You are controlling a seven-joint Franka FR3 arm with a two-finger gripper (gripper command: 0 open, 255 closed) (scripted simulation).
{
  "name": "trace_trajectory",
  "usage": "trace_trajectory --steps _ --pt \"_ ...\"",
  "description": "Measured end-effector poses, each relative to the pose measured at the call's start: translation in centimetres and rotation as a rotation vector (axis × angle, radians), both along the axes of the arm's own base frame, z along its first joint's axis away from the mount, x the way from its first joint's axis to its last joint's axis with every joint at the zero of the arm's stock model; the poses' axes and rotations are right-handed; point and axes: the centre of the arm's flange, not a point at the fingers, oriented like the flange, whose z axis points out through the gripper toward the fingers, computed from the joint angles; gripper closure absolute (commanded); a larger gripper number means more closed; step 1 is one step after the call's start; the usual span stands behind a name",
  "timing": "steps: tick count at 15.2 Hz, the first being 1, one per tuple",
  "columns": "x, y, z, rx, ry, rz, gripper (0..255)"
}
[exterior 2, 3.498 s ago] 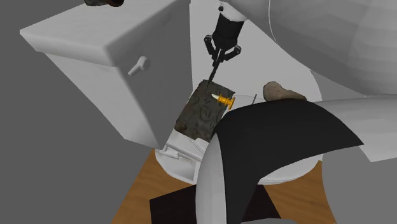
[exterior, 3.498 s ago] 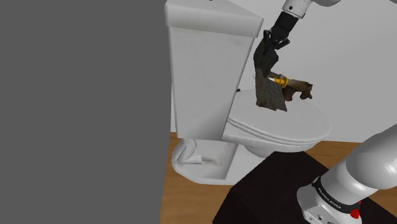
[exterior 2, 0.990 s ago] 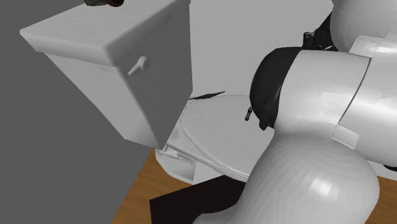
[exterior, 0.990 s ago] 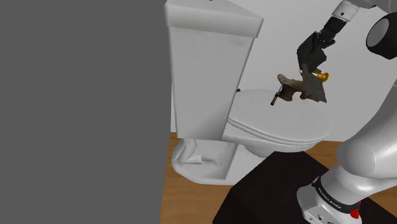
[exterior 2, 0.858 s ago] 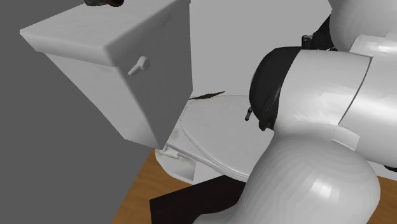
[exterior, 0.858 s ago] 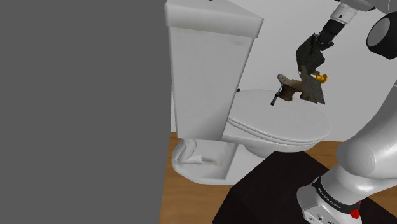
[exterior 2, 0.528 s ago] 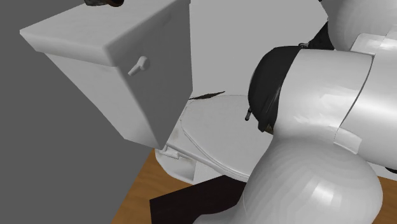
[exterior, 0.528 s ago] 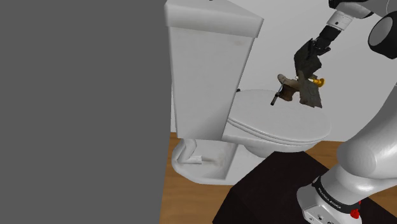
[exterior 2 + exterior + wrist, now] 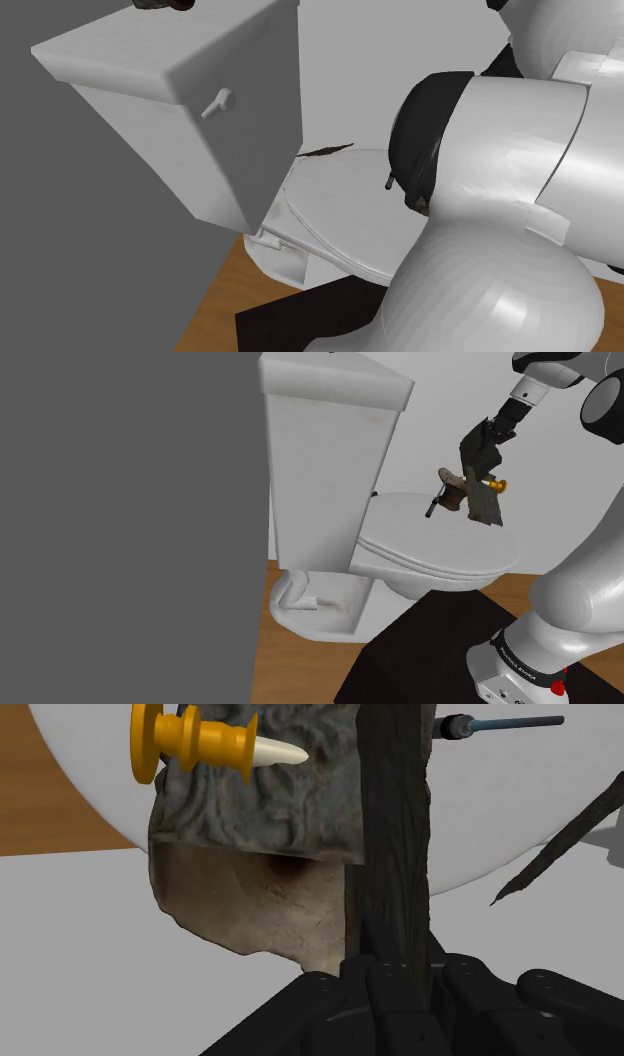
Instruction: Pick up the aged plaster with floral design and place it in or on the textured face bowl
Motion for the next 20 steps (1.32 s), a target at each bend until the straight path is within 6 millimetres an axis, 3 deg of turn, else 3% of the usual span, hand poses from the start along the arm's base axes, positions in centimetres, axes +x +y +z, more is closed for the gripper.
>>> trace_trajectory --steps 2,3,9,14,20 --pt "0.0 0.0 0.0 0.0 0.0 0.0 255" --pt "0.0 0.0 0.0 0.0 0.0 0.0 0" --pt "0.0 0.0 0.0 0.0 0.0 0.0 0" --pt "-0.6 -0.8 4.4 -0.001 -0.001 -0.001 0" --pt "-0.6 -0.8 4.9 0.0 0.0 0.0 0"
